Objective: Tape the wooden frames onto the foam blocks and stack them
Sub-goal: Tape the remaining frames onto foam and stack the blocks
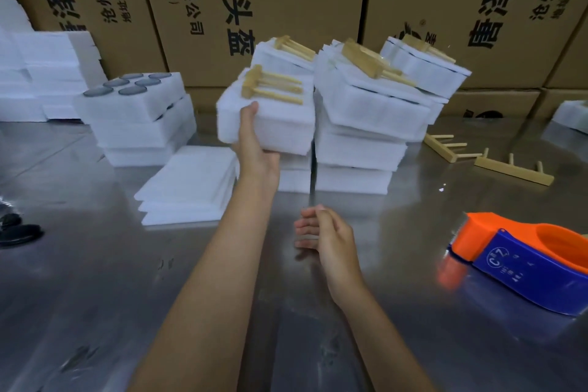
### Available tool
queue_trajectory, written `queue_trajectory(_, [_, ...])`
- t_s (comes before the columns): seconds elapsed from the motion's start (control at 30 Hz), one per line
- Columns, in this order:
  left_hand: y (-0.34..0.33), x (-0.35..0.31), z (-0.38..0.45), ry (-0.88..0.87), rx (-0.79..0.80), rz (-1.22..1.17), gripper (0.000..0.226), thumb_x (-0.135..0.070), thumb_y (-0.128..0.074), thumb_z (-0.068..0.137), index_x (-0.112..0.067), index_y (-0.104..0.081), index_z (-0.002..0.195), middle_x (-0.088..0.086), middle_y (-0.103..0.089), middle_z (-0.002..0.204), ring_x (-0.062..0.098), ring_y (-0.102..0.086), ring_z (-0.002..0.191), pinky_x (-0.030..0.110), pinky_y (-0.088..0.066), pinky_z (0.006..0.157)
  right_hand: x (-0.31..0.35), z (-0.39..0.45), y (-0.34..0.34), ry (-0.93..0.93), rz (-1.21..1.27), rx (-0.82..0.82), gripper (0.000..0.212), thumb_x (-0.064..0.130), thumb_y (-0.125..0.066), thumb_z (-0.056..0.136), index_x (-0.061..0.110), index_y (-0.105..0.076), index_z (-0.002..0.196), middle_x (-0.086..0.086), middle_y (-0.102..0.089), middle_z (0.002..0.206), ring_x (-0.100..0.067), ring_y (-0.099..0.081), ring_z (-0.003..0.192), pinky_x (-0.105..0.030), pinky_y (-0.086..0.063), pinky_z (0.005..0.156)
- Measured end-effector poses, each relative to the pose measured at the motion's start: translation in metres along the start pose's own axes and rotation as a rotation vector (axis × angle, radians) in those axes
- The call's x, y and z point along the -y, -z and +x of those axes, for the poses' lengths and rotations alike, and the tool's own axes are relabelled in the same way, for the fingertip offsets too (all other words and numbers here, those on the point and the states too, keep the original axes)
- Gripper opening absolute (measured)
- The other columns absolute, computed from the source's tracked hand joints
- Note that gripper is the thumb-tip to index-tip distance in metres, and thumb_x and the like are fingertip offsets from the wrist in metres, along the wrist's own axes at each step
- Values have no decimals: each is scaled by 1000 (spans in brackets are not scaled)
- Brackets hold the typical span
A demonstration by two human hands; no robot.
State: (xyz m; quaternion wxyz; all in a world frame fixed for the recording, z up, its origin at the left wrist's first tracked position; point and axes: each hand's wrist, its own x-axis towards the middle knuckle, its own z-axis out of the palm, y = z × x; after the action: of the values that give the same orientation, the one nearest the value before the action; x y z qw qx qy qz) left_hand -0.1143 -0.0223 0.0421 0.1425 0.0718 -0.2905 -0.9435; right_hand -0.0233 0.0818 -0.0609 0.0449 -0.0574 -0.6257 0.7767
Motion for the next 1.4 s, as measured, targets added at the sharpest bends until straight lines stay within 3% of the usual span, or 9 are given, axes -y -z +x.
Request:
queue_trajectory(0.13, [10, 13, 33, 111, -213, 415, 79, -50, -75, 80, -14, -42, 142, 6, -60, 128, 24, -63, 104, 44, -61, 76, -1, 0, 0, 16, -2, 12, 33, 17, -39, 105, 3, -65, 91, -11, -64, 75, -19, -60, 60, -38, -54, 58])
queue_trajectory(0.27, [22, 4, 46, 170, -244, 780, 94, -79, -56, 77, -10, -43, 139, 3, -49, 96, 17, -50, 75, 32, -51, 49, -3, 3, 1, 14, 3, 5, 32, 17, -39, 105, 3, -65, 91, -11, -64, 75, -22, -59, 59, -35, -53, 54])
queue_trajectory(0.5, [37, 6, 18, 287, -98, 965, 92, -96, -49, 58, -10, -57, 90, 4, -45, 73, 19, -43, 48, 24, -42, 43, -8, 9, -1, 32, -135, 32, 25, 9, -44, 100, 9, -64, 85, -10, -62, 70, -20, -58, 57, -35, -52, 48])
queue_trajectory(0.67, [57, 6, -11, -165, 27, 1096, 52, -69, -58, 77, -20, -55, 60, -13, -52, 55, 7, -46, 47, 30, -37, 55, 5, 35, -4, -20, -343, 76, 21, 7, -41, 99, 4, -61, 91, -17, -63, 61, -17, -49, 33, -21, -37, 29])
queue_trajectory(0.8, [42, -33, 5, -686, 152, 1040, 21, -41, -52, 88, -22, -54, 79, -15, -54, 73, 9, -51, 71, 28, -43, 65, 2, 47, -6, 140, -557, -50, 18, 15, -50, 93, 11, -66, 86, -13, -69, 66, -22, -60, 48, -35, -52, 47])
queue_trajectory(0.9, [29, -71, 63, -988, -130, 1288, 30, -24, -50, 85, -10, -56, 111, 9, -57, 114, 29, -51, 111, 40, -40, 92, -5, 47, -7, 283, -859, -176, 16, 23, -54, 88, 15, -67, 83, -7, -70, 77, -32, -64, 81, -37, -52, 74])
queue_trajectory(1.1, [60, -136, 172, -653, -538, 2134, 75, -33, -57, 95, 4, -23, 151, 24, -16, 161, 37, -5, 152, 49, -9, 121, -18, 62, -8, 363, -1261, -135, 18, 31, -48, 89, 24, -60, 101, 1, -51, 108, -22, -44, 109, -35, -33, 96])
queue_trajectory(1.23, [76, -154, 192, -526, -519, 2311, 75, -23, -65, 94, 6, -23, 149, 28, -25, 156, 40, -15, 149, 50, -25, 117, -19, 65, -5, 382, -1227, -63, 15, 32, -51, 89, 27, -58, 101, 4, -48, 110, -20, -42, 111, -34, -34, 99])
queue_trajectory(1.4, [74, -153, 188, -676, -542, 2486, 64, -19, -65, 90, 7, -35, 141, 30, -32, 149, 38, -19, 144, 65, -25, 110, -19, 65, -4, 375, -1191, -63, 11, 31, -50, 88, 28, -57, 96, 7, -47, 105, -17, -42, 108, -31, -33, 99])
